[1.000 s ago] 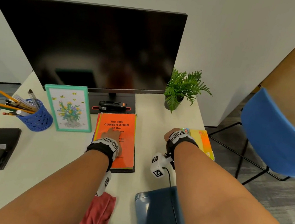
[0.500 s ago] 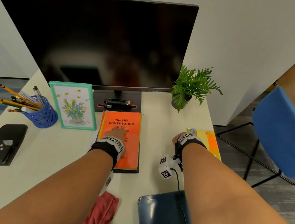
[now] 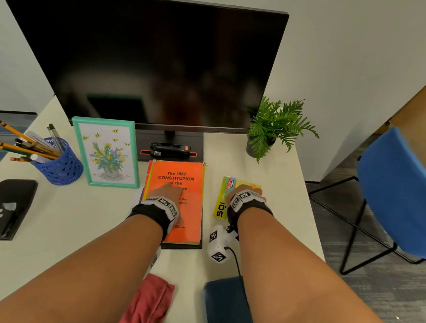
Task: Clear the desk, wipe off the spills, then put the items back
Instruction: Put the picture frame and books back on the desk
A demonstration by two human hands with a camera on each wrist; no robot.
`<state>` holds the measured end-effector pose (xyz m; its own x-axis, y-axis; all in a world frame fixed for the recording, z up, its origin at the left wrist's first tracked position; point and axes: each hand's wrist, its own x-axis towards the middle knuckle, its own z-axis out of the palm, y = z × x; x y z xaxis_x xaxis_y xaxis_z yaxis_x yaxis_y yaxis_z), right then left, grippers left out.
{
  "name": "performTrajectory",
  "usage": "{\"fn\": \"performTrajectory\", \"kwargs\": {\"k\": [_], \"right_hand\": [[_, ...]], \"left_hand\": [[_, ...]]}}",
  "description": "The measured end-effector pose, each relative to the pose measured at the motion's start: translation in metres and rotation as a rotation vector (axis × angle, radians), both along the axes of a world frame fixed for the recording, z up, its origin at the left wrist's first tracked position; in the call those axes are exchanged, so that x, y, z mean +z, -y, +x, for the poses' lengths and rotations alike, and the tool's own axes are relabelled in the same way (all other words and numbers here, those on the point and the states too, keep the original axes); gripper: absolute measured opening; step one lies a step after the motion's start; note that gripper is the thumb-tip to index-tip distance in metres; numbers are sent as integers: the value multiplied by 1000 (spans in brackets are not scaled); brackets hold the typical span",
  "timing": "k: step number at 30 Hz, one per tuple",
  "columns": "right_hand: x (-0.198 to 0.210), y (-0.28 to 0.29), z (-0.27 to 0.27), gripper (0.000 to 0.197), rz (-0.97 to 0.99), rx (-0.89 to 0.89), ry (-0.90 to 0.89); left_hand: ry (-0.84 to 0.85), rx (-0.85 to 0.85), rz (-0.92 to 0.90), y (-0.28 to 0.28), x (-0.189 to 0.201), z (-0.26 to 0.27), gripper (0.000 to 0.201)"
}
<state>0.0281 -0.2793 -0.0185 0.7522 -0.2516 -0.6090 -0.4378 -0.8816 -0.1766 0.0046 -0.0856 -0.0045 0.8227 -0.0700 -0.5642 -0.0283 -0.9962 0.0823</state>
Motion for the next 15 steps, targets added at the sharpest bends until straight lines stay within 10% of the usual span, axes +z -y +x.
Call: {"fn": "performTrajectory", "kwargs": {"k": [15], "right_hand": [[12,-21,-7,55,-187,256,-234]], "left_hand": [[-29,-38,12,-2,1,2,80]]}}
